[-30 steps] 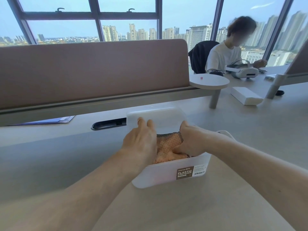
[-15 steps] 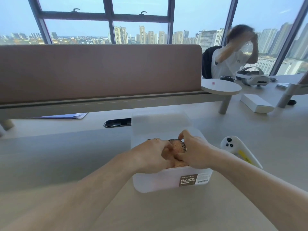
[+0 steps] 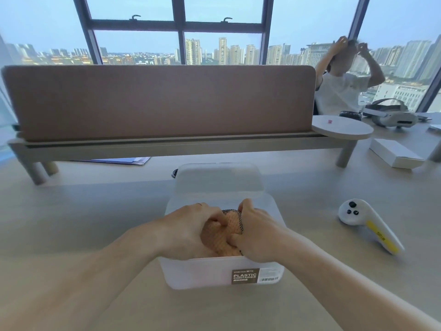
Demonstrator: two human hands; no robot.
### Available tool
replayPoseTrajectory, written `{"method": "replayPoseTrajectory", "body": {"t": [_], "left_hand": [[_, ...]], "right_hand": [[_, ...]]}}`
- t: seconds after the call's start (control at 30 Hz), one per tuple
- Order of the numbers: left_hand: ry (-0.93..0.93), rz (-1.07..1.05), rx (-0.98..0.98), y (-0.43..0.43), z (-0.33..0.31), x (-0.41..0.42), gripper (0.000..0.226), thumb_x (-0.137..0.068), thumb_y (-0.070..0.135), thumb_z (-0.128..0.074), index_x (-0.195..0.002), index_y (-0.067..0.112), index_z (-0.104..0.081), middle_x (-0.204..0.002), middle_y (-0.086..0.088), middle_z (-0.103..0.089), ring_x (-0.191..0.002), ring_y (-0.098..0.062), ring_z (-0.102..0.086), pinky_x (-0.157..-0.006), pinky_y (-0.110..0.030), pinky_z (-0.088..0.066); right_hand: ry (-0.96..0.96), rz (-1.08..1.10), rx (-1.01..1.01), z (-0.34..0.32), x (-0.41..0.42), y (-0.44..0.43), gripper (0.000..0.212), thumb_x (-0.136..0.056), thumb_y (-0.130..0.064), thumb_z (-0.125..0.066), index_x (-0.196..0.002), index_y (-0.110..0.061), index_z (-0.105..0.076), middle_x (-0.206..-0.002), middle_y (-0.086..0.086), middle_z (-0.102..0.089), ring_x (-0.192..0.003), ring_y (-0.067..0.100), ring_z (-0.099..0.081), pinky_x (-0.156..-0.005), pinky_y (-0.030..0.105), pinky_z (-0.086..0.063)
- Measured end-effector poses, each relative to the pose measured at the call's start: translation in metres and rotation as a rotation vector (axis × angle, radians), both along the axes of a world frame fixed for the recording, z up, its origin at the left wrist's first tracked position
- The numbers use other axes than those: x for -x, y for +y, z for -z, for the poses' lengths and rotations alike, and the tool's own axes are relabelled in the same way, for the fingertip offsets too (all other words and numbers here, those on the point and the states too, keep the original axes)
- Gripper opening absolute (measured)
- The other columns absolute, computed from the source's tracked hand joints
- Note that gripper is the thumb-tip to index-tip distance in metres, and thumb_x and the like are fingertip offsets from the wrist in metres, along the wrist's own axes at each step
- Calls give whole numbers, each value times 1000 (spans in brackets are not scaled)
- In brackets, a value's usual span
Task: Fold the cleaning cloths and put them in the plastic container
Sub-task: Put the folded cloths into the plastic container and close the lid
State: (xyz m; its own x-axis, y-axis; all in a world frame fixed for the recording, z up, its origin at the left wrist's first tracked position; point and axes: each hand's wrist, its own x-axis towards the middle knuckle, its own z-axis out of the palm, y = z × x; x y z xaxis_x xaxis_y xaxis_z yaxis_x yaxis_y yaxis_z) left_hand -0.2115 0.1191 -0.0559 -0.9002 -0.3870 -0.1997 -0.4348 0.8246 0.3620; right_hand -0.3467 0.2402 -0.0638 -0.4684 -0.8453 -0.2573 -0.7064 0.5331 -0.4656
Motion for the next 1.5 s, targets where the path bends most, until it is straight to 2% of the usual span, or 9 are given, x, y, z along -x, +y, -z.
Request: {"method": "replayPoseTrajectory", "body": {"t": [0.37,0.53,0.63,0.7,0.8,0.93,1.13,1.33,1.5], "left_hand": [[-6,-52,-18,-10,-13,-34,69,-76,48,-81,-138,43,-50,-135,18,-53,-126,-7,-51,-106,-30,-45],[408,-271,-49,-35,-40,-48,41,-85,50,-75,-122,41,-61,-126,20,-60,-118,-1,-58,-95,-28,-50],[537,-585,-65,-69,-31,-49,45,-92,44,-69,-131,26,-60,-131,9,-63,-117,-12,-62,-93,-31,-48],[436,-727,-341,-85,-14,-45,49,-92,46,-65,-129,13,-63,-128,-2,-66,-114,-22,-66,-100,-37,-51],[506,-772,-716,-89,6,-38,22,-97,21,-63,-99,1,-73,-93,-14,-76,-74,-20,-70,-70,-28,-57],[608,-768,-767,-88,12,-39,13,-95,8,-66,-103,6,-77,-104,-10,-80,-91,-25,-74,-74,-30,-57],[764,-642,-575,-82,-2,-56,19,-101,12,-62,-117,17,-69,-110,0,-78,-94,-18,-77,-77,-25,-60],[791,-456,-280,-57,-18,-87,23,-102,19,-59,-118,29,-72,-109,23,-76,-101,2,-71,-88,-28,-62],[700,-333,33,-25,-11,-113,28,-104,21,-55,-113,44,-68,-85,46,-66,-85,24,-60,-73,2,-39]], "right_hand": [[98,-41,20,-19,-34,-10,45,-99,-33,-55,-134,-16,-33,-127,9,-51,-113,33,-55,-93,43,-50],[135,99,329,-62,-7,-5,39,-99,-48,-56,-123,-16,-55,-112,2,-61,-103,24,-59,-84,33,-47],[7,311,387,-62,37,-15,49,-101,-46,-53,-118,-1,-64,-106,11,-66,-101,30,-61,-94,42,-51],[-215,437,370,-46,56,-21,58,-101,-42,-55,-122,12,-61,-109,24,-69,-93,33,-63,-100,53,-53],[-597,483,386,-24,61,-28,44,-104,-31,-55,-122,8,-61,-121,26,-69,-88,29,-65,-86,40,-58],[-677,467,453,-11,64,-32,29,-102,-14,-59,-115,11,-68,-117,25,-73,-88,29,-67,-83,36,-55],[-637,358,542,-21,58,-22,20,-103,-11,-57,-118,-3,-68,-109,14,-73,-88,25,-71,-72,28,-61],[-740,299,723,-39,47,7,35,-109,-29,-41,-111,-14,-73,-115,12,-77,-108,24,-71,-103,41,-52],[-893,334,709,-28,31,31,58,-99,-56,-43,-133,-12,-60,-127,6,-72,-119,19,-67,-114,35,-42]]}}
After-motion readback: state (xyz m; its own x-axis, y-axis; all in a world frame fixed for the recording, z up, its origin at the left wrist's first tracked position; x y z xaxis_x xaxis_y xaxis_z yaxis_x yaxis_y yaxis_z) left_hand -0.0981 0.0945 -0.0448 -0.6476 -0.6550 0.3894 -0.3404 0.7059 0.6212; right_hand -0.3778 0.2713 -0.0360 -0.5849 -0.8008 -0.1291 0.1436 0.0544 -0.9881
